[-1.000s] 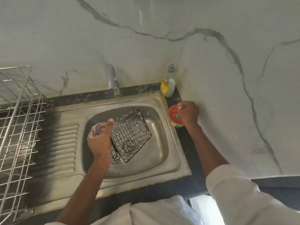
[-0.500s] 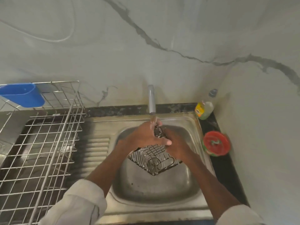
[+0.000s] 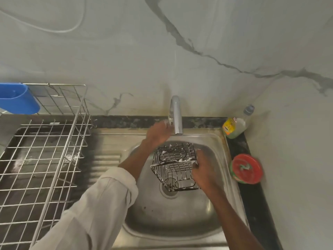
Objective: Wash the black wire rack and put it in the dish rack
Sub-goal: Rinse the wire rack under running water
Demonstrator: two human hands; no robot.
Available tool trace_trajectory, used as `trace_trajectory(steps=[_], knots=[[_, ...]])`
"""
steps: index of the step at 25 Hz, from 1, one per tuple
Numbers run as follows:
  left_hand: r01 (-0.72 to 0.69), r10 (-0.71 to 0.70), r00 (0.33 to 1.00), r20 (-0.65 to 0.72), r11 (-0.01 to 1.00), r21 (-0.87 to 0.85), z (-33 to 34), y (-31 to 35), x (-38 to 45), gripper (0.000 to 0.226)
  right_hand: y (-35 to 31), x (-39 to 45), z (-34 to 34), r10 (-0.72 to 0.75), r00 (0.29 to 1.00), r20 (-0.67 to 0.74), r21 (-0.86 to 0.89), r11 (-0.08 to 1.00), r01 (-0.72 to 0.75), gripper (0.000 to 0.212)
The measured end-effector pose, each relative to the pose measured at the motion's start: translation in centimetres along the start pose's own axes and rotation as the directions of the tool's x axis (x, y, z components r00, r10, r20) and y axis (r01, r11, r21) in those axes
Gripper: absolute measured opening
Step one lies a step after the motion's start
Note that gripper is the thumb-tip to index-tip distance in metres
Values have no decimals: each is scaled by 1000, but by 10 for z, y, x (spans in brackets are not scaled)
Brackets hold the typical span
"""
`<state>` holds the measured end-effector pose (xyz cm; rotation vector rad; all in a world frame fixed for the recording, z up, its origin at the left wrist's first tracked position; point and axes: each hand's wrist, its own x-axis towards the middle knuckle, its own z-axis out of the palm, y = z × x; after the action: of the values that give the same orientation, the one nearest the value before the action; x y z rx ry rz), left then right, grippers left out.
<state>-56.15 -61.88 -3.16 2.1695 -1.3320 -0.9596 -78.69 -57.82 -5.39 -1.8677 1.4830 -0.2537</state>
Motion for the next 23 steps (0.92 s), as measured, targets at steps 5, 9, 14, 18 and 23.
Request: trace_trajectory(steps=[5,9,14,18,23], knots=[[174,-162,985,65,892,-417,19,-10,5,44,10,-13,0,56,996,-69,84,995,-50,46],[442,-337,890,306,479,-758,20,-16,-1,39,23,-20,1,91,991,-94,149,986,-77,54],[496,-312,852,420,225,-839,28,-14,-10,40,30,-24,-1,144,983,-112,216,969,-117,55],[472,-420,850,318,340,-813,40,-3,2,18,42,-30,-3,231,964,-135,271,944,-188,56],[489,-526,850,-29,808,-330,61,24,13,52,63,-38,-3,339,930,-141,377,887,-266,75]])
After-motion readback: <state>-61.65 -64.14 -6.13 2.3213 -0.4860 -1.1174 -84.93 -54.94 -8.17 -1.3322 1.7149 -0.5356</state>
